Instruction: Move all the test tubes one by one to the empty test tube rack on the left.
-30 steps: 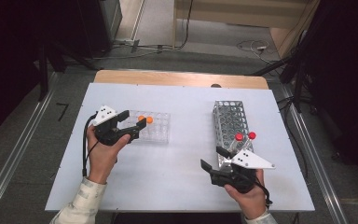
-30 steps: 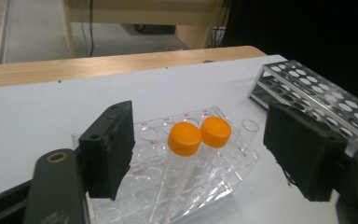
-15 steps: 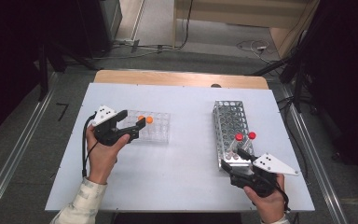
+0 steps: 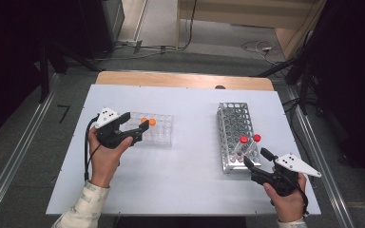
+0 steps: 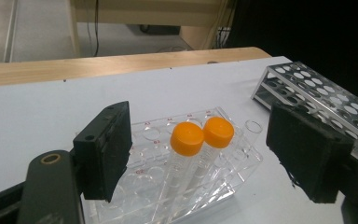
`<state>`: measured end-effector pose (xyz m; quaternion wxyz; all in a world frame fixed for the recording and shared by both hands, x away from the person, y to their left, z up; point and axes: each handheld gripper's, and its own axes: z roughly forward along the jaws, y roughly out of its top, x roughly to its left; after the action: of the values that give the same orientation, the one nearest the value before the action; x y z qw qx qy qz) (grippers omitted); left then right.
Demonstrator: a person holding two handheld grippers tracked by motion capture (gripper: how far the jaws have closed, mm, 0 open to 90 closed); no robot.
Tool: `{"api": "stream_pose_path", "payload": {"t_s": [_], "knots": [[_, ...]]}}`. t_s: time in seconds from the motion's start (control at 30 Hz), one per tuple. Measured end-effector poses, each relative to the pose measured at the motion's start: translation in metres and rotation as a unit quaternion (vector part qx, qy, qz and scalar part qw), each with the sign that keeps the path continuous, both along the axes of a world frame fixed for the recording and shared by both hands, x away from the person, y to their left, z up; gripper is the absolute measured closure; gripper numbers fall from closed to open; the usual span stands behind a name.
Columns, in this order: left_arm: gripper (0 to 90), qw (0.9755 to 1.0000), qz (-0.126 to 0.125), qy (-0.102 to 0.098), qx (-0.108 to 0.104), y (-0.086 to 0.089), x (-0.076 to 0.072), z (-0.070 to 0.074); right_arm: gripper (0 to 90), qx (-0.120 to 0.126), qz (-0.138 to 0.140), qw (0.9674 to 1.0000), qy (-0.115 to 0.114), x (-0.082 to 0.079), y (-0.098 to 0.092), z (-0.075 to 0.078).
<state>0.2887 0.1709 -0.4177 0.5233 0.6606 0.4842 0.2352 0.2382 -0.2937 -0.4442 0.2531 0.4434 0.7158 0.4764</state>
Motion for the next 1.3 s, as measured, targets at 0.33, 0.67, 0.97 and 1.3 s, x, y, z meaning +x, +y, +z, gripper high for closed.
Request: {"api": "stream_pose_path", "payload": {"t_s": [0.33,0.67,0.97,1.3], "knots": [[23.5,1.0000,0.003,0.001,-0.001,0.000,0.000,-0.001,35.0,-0.023,-0.028,0.9993,0.011,0.024,-0.006,-0.011],[24.8,1.0000,0.000,0.003,-0.003,-0.002,0.000,-0.002,57.0,-0.036,-0.034,0.9987,0.007,0.040,-0.003,-0.013],[25.5,1.0000,0.000,0.004,-0.001,-0.003,0.000,-0.002,70.8,-0.044,-0.031,0.9986,0.002,0.043,-0.004,-0.011],[25.7,1.0000,-0.001,0.002,-0.003,-0.002,0.000,-0.001,71.2,-0.024,-0.030,0.9988,-0.032,0.035,-0.006,0.016]]}}
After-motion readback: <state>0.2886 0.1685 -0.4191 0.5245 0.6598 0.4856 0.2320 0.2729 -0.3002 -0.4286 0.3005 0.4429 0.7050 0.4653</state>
